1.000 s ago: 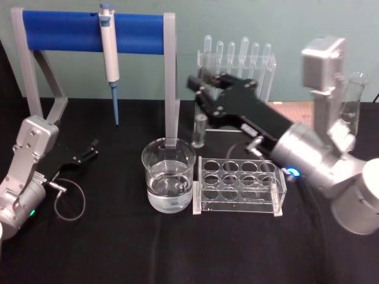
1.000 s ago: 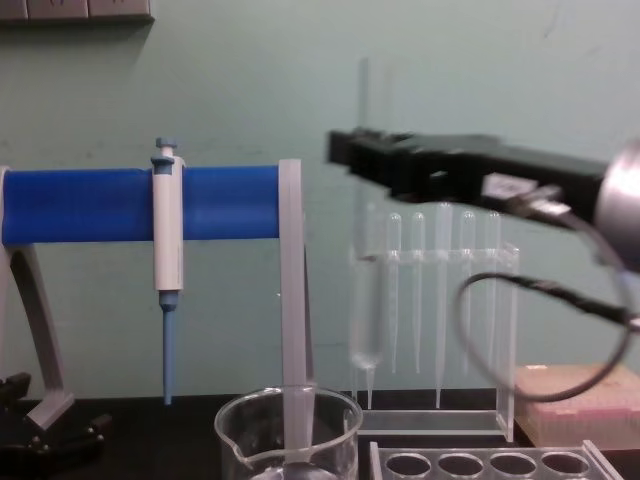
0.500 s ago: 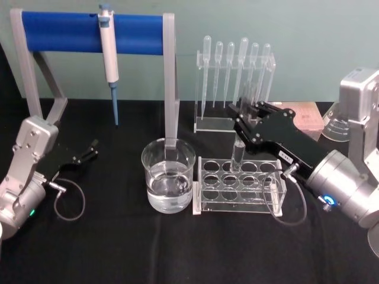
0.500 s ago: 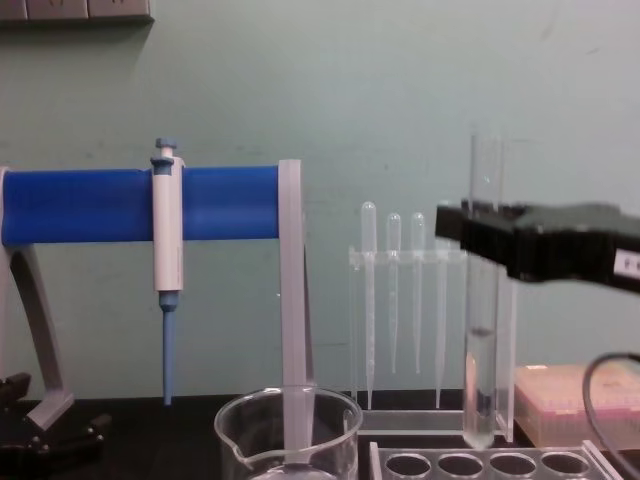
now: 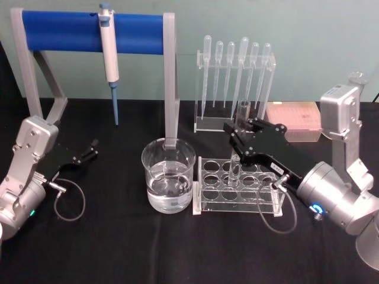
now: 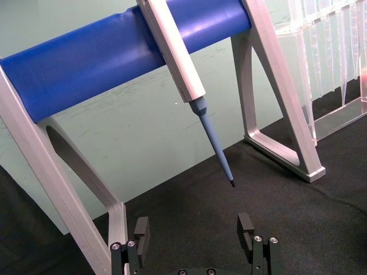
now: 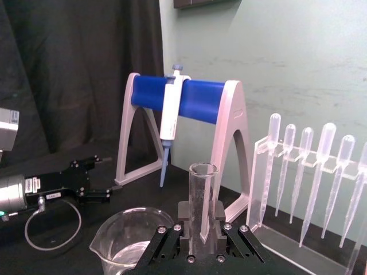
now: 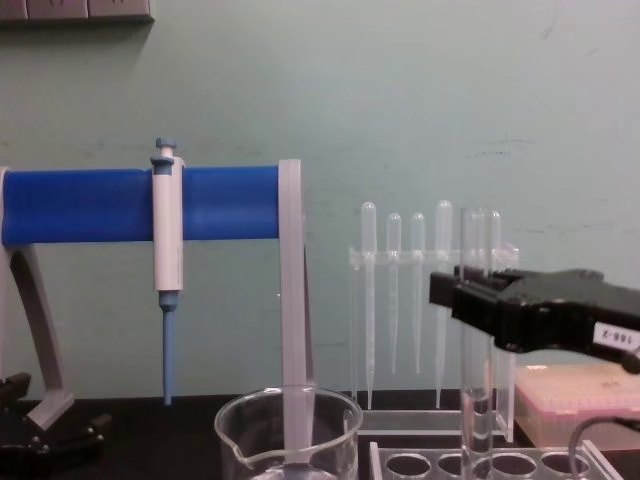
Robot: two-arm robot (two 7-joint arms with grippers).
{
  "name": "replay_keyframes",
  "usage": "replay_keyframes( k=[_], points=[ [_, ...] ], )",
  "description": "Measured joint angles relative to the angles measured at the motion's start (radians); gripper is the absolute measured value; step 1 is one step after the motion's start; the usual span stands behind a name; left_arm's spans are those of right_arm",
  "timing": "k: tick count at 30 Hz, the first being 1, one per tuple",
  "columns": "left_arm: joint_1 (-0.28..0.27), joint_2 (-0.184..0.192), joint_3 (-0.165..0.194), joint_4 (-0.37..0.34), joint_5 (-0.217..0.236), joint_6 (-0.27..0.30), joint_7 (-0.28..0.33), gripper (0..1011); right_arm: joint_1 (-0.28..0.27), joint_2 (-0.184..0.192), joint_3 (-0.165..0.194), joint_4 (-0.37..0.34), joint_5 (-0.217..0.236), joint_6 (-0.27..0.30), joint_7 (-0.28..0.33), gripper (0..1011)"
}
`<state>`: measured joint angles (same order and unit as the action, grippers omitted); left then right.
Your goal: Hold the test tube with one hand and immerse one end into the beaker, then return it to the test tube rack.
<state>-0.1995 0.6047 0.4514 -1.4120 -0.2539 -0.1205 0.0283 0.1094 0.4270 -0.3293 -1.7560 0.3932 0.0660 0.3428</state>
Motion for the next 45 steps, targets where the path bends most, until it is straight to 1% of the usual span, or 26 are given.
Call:
replay_keyframes(
  k=[6,11,24,30,32,33,35,36,37,38,39,40,41,42,43,44,45],
  points=[
    [0.0,0.0,0.0,0.0,0.0,0.0,0.0,1000,0.008,-0.008,-0.015,0.023,-0.015,-0.001,0.006,226],
    [0.0,0.0,0.0,0.0,0.0,0.0,0.0,1000,0.017,-0.006,-0.03,0.041,-0.047,0.007,0.01,227],
    [0.0,0.0,0.0,0.0,0.0,0.0,0.0,1000,0.033,-0.009,-0.048,0.088,-0.084,0.025,0.026,226],
    [0.0,0.0,0.0,0.0,0.0,0.0,0.0,1000,0.044,-0.007,-0.059,0.099,-0.101,0.035,0.037,230],
    [0.0,0.0,0.0,0.0,0.0,0.0,0.0,1000,0.046,-0.007,-0.061,0.1,-0.104,0.036,0.039,256],
    [0.0,0.0,0.0,0.0,0.0,0.0,0.0,1000,0.047,-0.007,-0.061,0.101,-0.106,0.038,0.041,312],
    [0.0,0.0,0.0,0.0,0.0,0.0,0.0,1000,0.047,-0.006,-0.061,0.101,-0.107,0.041,0.041,345],
    [0.0,0.0,0.0,0.0,0.0,0.0,0.0,1000,0.045,-0.006,-0.061,0.1,-0.108,0.043,0.041,400],
    [0.0,0.0,0.0,0.0,0.0,0.0,0.0,1000,0.045,-0.006,-0.061,0.1,-0.108,0.043,0.041,400],
    [0.0,0.0,0.0,0.0,0.0,0.0,0.0,1000,0.04,-0.005,-0.058,0.095,-0.108,0.044,0.041,449],
    [0.0,0.0,0.0,0.0,0.0,0.0,0.0,1000,0.031,-0.001,-0.053,0.084,-0.108,0.046,0.038,470],
    [0.0,0.0,0.0,0.0,0.0,0.0,0.0,1000,0.025,0.002,-0.05,0.079,-0.107,0.047,0.036,530],
    [0.0,0.0,0.0,0.0,0.0,0.0,0.0,1000,0.017,0.005,-0.046,0.071,-0.107,0.048,0.034,530],
    [0.0,0.0,0.0,0.0,0.0,0.0,0.0,1000,0.008,0.009,-0.041,0.063,-0.106,0.05,0.031,573],
    [0.0,0.0,0.0,0.0,0.0,0.0,0.0,1000,-0.001,0.013,-0.036,0.053,-0.105,0.052,0.028,592],
    [0.0,0.0,0.0,0.0,0.0,0.0,0.0,1000,-0.026,0.023,-0.023,0.032,-0.101,0.057,0.021,656],
    [0.0,0.0,0.0,0.0,0.0,0.0,0.0,1000,-0.04,0.028,-0.017,0.021,-0.099,0.059,0.017,674]
  ],
)
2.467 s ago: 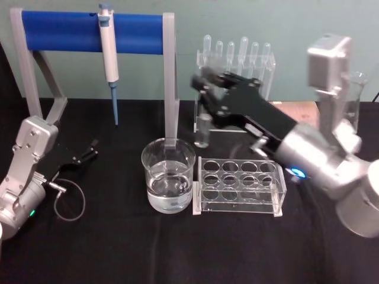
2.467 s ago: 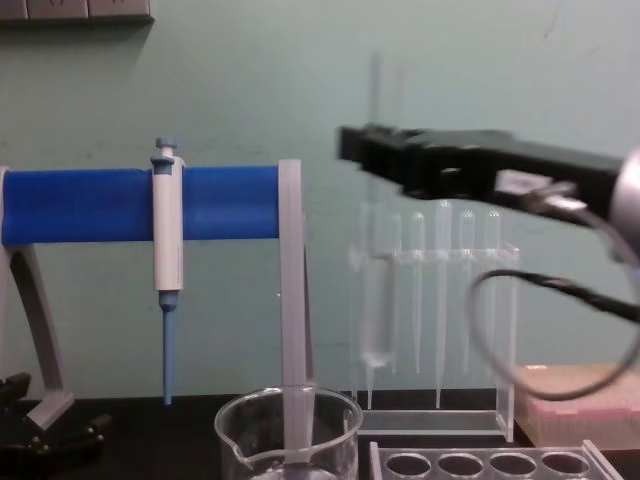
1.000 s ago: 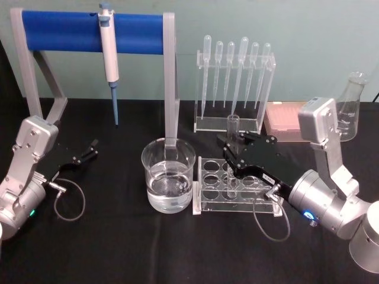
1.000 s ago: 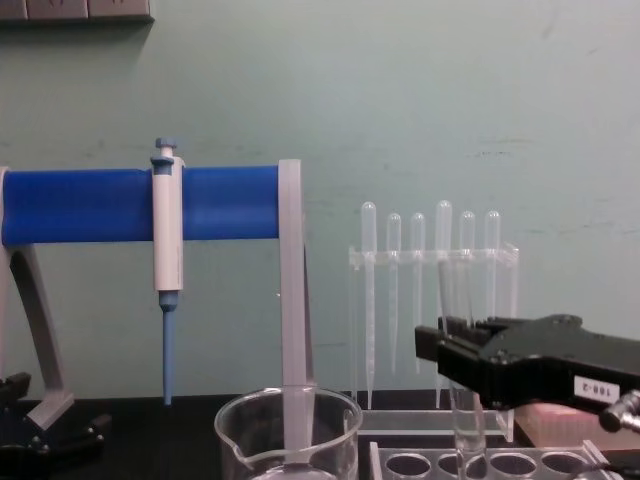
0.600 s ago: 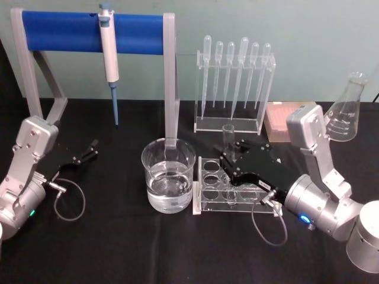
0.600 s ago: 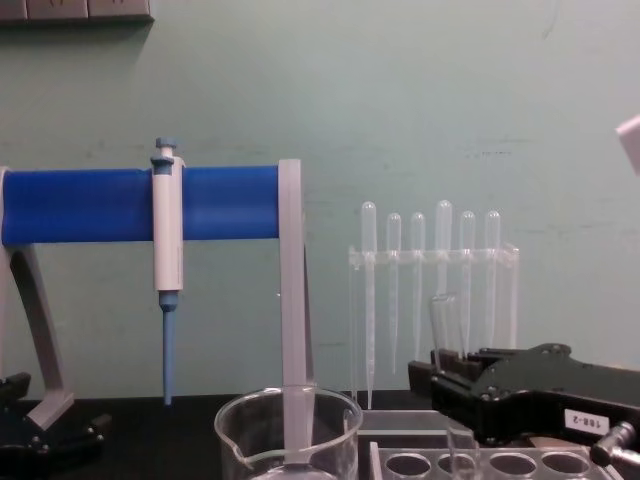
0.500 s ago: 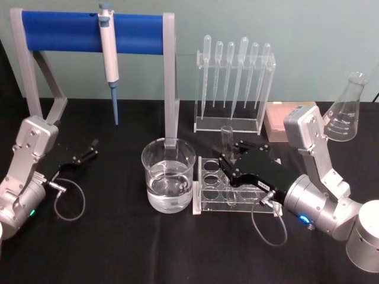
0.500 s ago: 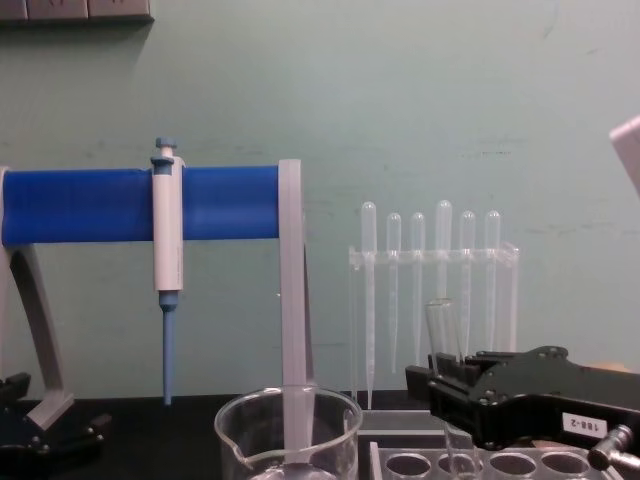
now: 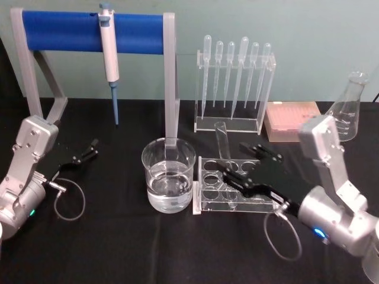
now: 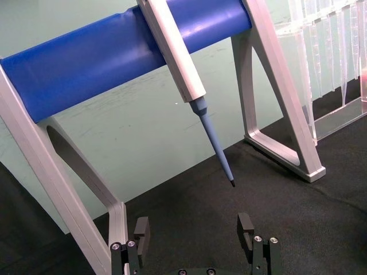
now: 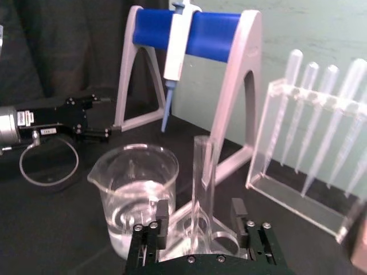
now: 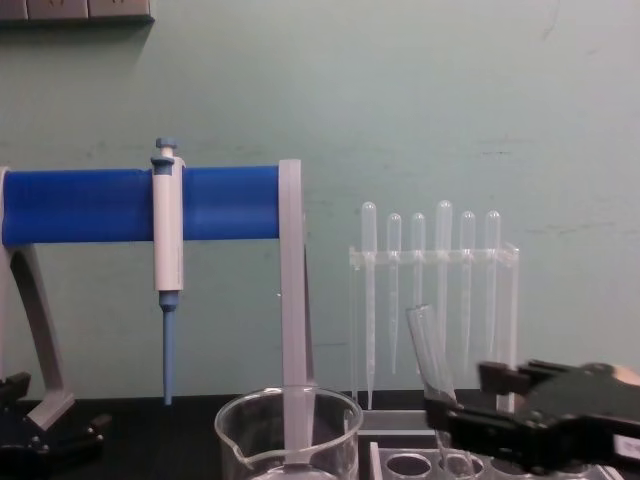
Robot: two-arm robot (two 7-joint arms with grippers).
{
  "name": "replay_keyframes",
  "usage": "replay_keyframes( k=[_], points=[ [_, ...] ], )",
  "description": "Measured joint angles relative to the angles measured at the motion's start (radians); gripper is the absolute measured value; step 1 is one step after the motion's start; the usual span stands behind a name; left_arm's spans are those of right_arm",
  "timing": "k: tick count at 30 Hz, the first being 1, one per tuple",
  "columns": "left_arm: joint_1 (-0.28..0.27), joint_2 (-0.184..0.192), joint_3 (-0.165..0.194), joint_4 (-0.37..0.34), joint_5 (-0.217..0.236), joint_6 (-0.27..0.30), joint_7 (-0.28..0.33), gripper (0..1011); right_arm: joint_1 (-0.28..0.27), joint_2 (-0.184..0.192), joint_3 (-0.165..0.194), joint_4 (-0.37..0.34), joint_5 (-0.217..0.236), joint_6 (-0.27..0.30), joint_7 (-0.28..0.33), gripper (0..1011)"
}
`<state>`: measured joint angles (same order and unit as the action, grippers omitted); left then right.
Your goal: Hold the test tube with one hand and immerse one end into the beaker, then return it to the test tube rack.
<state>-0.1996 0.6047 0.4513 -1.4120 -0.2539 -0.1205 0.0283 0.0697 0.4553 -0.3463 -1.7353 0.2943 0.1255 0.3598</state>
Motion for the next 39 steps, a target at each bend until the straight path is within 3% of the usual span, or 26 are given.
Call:
replay_keyframes(
  k=[5,10,15,19,25,31,39],
  points=[
    [0.0,0.0,0.0,0.0,0.0,0.0,0.0,1000,-0.109,0.041,0.058,-0.084,0.016,0.011,-0.03,823],
    [0.0,0.0,0.0,0.0,0.0,0.0,0.0,1000,-0.191,0.054,0.129,-0.117,0.03,-0.006,-0.067,974],
    [0.0,0.0,0.0,0.0,0.0,0.0,0.0,1000,-0.227,0.016,0.204,-0.09,0.023,-0.062,-0.138,1002],
    [0.0,0.0,0.0,0.0,0.0,0.0,0.0,1000,-0.22,-0.025,0.233,-0.044,-0.009,-0.081,-0.209,1002],
    [0.0,0.0,0.0,0.0,0.0,0.0,0.0,1000,-0.187,-0.086,0.248,0.052,-0.081,-0.103,-0.308,1002],
    [0.0,0.0,0.0,0.0,0.0,0.0,0.0,1000,-0.153,-0.12,0.238,0.136,-0.117,-0.115,-0.325,1002],
    [0.0,0.0,0.0,0.0,0.0,0.0,0.0,1000,-0.157,-0.115,0.238,0.122,-0.114,-0.115,-0.324,1002]
  ],
)
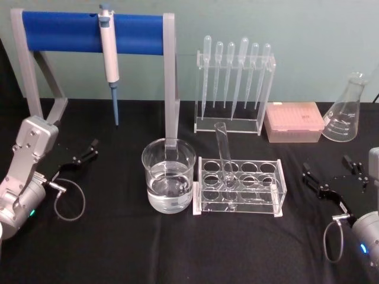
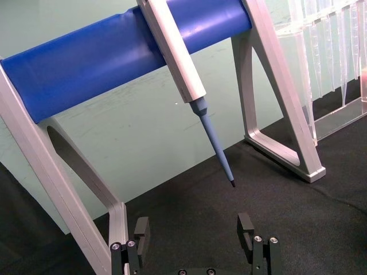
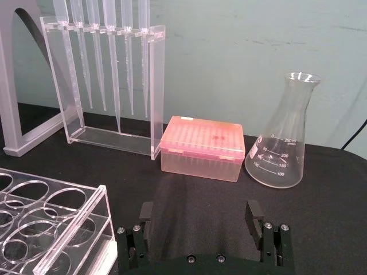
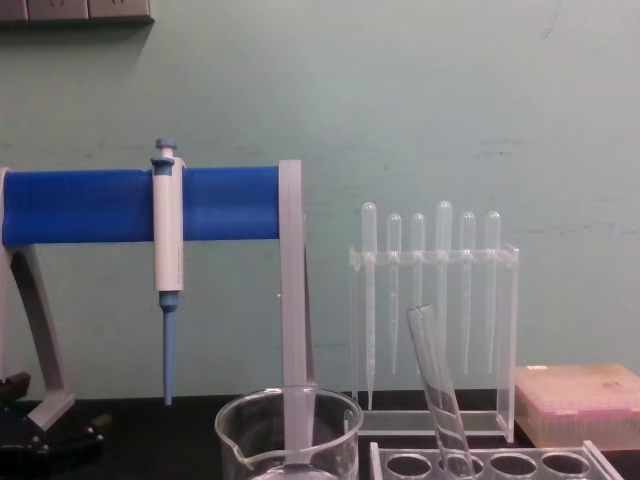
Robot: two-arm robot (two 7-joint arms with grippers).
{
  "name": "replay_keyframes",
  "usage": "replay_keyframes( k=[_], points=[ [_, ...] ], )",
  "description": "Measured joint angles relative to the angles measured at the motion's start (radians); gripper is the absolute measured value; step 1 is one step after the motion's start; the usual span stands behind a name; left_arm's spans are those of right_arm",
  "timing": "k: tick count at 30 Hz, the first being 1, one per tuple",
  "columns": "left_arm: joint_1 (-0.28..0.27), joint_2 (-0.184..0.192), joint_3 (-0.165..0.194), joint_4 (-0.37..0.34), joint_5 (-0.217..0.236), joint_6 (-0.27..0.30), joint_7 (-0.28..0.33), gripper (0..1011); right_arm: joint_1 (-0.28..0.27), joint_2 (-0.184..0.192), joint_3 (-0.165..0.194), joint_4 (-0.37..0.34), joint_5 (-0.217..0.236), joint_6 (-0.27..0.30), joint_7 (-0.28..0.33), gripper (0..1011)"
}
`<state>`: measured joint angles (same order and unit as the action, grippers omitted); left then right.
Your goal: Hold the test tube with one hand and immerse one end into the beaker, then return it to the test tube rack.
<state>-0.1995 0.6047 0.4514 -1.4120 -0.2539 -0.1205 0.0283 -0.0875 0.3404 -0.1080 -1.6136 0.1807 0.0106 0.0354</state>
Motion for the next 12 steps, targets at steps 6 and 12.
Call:
replay_keyframes(
  k=[6,12],
  points=[
    [0.0,0.0,0.0,0.0,0.0,0.0,0.0,1000,-0.003,0.003,0.001,-0.006,0.003,0.001,0.001,1002],
    [0.0,0.0,0.0,0.0,0.0,0.0,0.0,1000,-0.004,0.005,0.001,-0.01,0.005,0.001,0.003,1002]
  ],
)
